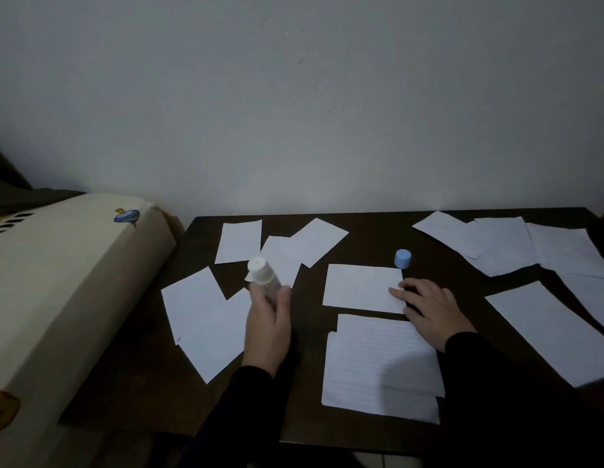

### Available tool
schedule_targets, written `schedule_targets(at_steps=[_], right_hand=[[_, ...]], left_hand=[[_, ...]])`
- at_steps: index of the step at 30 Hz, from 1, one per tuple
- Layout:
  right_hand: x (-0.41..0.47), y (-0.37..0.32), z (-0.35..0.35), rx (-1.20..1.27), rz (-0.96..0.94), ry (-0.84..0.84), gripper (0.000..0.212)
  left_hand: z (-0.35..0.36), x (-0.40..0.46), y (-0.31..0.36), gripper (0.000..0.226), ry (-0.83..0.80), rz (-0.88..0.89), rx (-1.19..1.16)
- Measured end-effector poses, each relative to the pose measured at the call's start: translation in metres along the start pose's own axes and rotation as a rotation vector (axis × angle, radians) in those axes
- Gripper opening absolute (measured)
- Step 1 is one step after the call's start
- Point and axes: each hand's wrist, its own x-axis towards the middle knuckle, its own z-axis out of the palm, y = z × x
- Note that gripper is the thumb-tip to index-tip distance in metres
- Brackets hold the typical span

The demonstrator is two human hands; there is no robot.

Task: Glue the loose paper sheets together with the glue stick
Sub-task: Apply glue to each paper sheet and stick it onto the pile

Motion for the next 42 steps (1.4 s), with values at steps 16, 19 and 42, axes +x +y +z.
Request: schedule_targets(at_steps=[16, 19, 42], right_hand=[[0.005, 0.005, 0.005, 0.121, 0.065, 0.048, 0.048], [0.006, 0.004, 0.004, 0.125, 0.069, 0.040, 0.048], [-0.001, 0.002, -0.006, 0.182, 0.003, 0.067, 0.063]], left_hand=[[0.109, 0.028, 0.041, 0.040, -0.216, -0.463, -0.868], [0.117, 0.024, 0.034, 0.037, -0.221, -0.443, -0.865], [0.129, -0.002, 0.034, 0.055, -0.313, 0.273, -0.020]])
